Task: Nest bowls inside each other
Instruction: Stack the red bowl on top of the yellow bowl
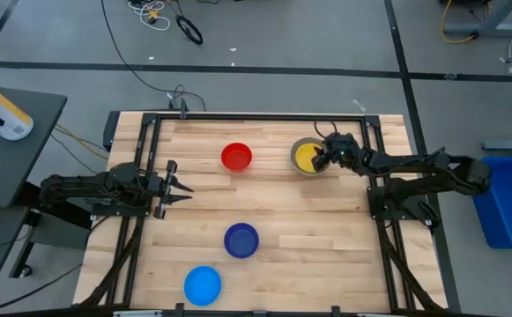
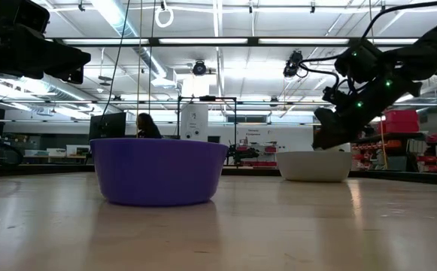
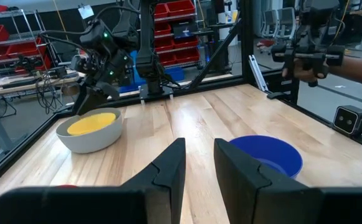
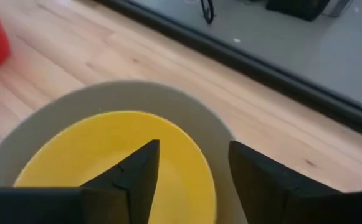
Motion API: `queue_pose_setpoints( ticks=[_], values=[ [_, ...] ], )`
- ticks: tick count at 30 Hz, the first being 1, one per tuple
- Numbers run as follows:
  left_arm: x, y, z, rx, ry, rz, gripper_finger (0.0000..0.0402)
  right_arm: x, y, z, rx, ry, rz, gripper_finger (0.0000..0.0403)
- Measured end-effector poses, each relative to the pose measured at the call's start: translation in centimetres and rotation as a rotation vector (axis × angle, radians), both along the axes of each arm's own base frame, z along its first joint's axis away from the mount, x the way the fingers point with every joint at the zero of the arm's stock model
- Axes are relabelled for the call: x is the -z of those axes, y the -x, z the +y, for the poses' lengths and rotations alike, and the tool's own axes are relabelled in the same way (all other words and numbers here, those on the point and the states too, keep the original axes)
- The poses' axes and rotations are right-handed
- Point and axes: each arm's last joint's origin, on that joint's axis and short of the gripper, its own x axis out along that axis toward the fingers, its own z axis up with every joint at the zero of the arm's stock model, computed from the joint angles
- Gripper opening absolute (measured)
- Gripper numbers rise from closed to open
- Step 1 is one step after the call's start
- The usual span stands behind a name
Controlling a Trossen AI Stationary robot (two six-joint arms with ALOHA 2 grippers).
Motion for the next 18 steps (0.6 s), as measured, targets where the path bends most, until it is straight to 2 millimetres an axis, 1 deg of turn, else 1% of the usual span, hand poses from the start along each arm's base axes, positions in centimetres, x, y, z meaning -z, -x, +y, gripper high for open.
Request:
queue_pose_setpoints(
  ticks=[2, 5, 10, 14, 18],
  values=[
    [0.0, 0.0, 0.0, 0.0, 0.0, 0.0, 0.0093, -0.3, -0.2, 0.0, -0.009, 0.021, -0.03, 0.0204],
    [0.0, 0.0, 0.0, 0.0, 0.0, 0.0, 0.0093, -1.0, -1.0, 0.3, -0.083, 0.044, -0.117, 0.0199],
    [0.0, 0.0, 0.0, 0.0, -0.009, -0.002, 0.0093, -2.3, -2.4, 1.8, -0.257, 0.071, -0.27, 0.0189],
    [-0.2, 0.0, 0.0, 0.002, -0.049, -0.029, 0.0093, -2.6, -3.5, 4.2, -0.443, 0.01, -0.339, 0.0186],
    [-0.4, -0.1, 0.0, 0.004, -0.053, -0.071, 0.0093, -2.6, -4.3, 7.7, -0.619, -0.054, -0.36, 0.019]
  ],
)
